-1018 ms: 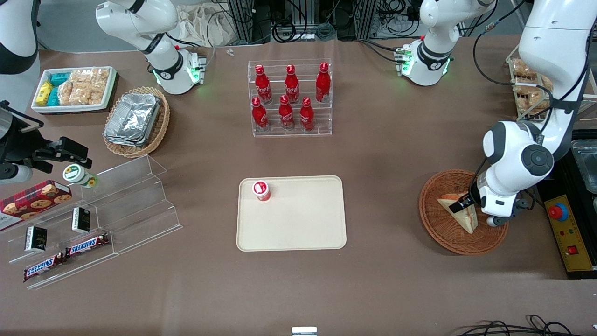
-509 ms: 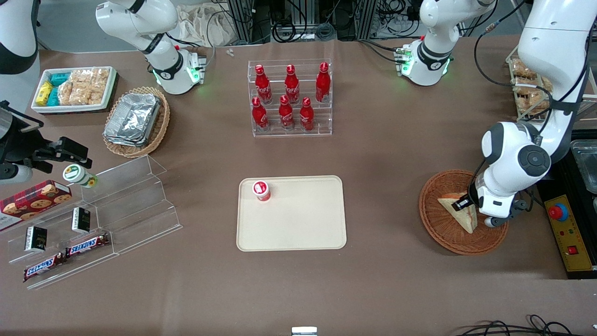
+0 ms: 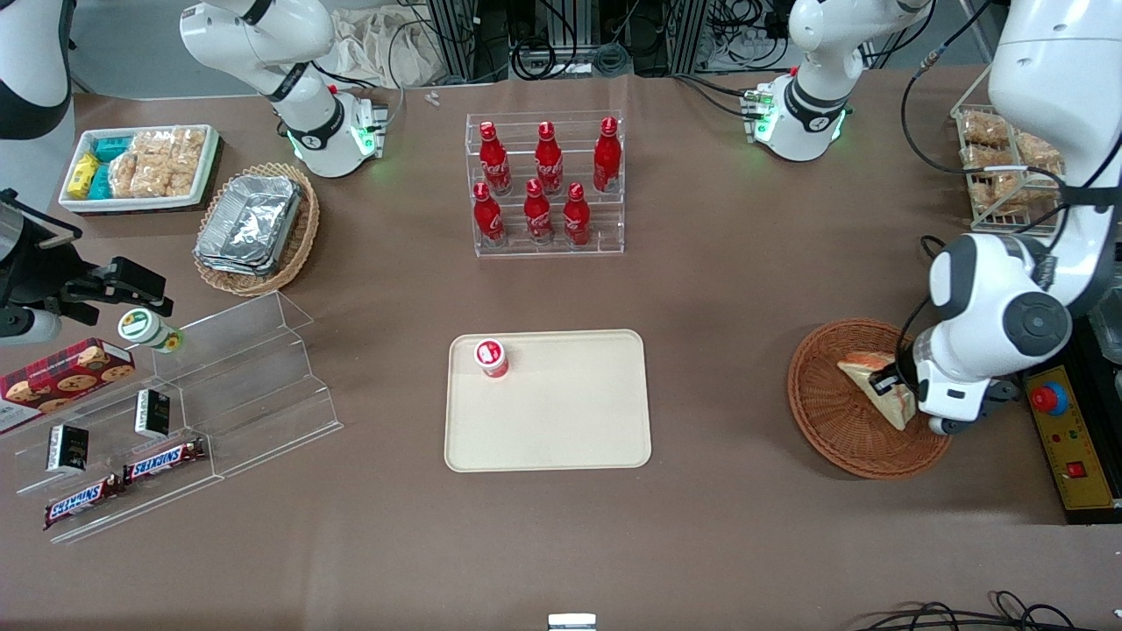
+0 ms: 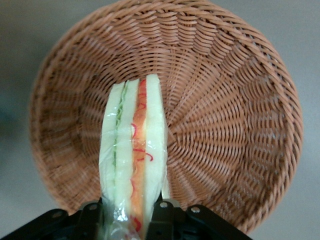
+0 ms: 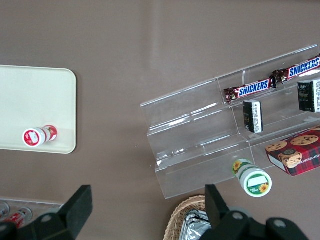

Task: Place sandwich from basket to tray
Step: 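Lift the sandwich and carry it with the left gripper over the cream tray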

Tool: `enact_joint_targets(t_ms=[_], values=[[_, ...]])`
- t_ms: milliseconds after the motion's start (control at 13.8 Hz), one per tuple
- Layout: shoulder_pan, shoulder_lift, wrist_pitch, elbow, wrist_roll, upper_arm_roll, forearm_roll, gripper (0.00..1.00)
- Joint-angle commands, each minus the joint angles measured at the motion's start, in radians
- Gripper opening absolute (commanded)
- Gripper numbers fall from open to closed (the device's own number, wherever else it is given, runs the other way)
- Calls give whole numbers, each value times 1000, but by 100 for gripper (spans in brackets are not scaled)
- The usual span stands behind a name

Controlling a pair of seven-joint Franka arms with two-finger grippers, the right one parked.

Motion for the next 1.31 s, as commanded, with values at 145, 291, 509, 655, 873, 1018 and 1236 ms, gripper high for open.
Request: enact_joint_targets(t_ms=[145, 291, 509, 655, 873, 1018, 1236], values=[[-12, -43, -355, 274, 117, -116, 20, 0], [-12, -40, -504, 405, 162, -196, 20, 0], [-36, -39, -605, 486, 162, -352, 21, 0], [-123, -29, -605, 487, 151, -379, 21, 0], [-261, 70, -554, 516, 114, -374, 21, 0], [-303, 173, -463, 536, 67, -374, 20, 0], [-412, 282, -312, 554, -2, -331, 53, 0]])
